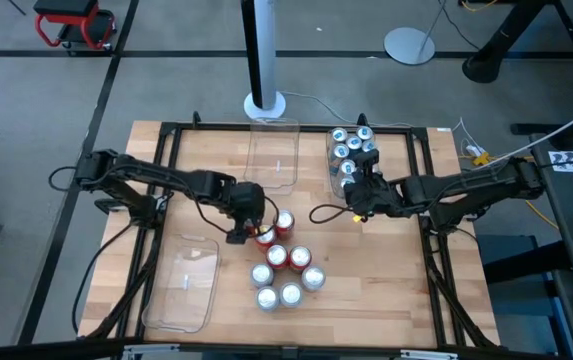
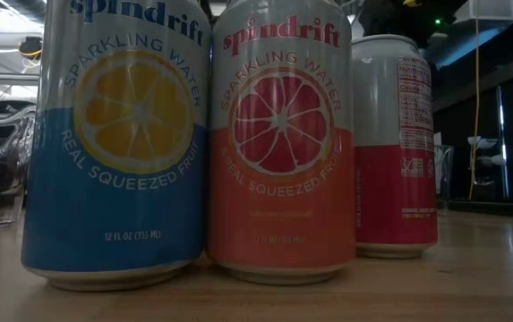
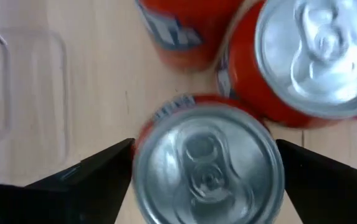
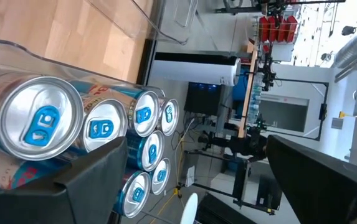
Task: Sort soda cans
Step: Put the red soda can into the top center transparent bin
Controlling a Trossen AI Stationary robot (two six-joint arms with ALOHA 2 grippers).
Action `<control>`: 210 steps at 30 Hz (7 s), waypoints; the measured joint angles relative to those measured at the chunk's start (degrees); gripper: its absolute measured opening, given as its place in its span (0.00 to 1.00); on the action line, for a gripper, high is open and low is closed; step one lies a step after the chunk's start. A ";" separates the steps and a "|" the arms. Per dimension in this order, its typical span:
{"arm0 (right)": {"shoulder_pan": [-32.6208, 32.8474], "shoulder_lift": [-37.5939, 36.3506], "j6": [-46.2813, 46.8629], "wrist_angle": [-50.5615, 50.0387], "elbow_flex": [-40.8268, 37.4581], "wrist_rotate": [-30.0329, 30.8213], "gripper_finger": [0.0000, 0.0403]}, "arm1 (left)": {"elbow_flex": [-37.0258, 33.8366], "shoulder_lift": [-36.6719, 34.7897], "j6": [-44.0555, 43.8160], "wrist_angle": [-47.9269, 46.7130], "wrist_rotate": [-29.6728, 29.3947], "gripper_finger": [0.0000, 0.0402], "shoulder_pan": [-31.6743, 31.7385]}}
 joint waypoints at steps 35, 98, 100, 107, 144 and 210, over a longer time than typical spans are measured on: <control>0.02 1.66 0.01 0.46 0.00 -2.10 0.94 | 16.76 -12.50 2.79 -6.80 -16.57 0.72 4.92; 0.02 2.97 -0.23 1.22 -0.02 -3.17 0.94 | 28.76 26.58 3.01 9.57 -1.44 0.75 36.00; 0.02 2.97 -0.23 1.22 -0.02 -3.17 0.94 | 28.76 26.58 3.09 9.77 -1.44 0.79 36.00; 0.02 2.97 -0.24 1.22 -0.02 -3.19 0.94 | 28.78 26.57 3.34 9.25 -1.44 0.93 35.97; 0.01 2.95 -0.18 1.20 -0.02 -3.69 0.94 | 25.25 2.01 4.48 -17.01 -5.50 0.90 -2.45; 0.00 3.21 -0.01 1.27 -0.02 -3.61 0.94 | 1.83 4.35 2.47 12.19 -2.93 0.74 -9.18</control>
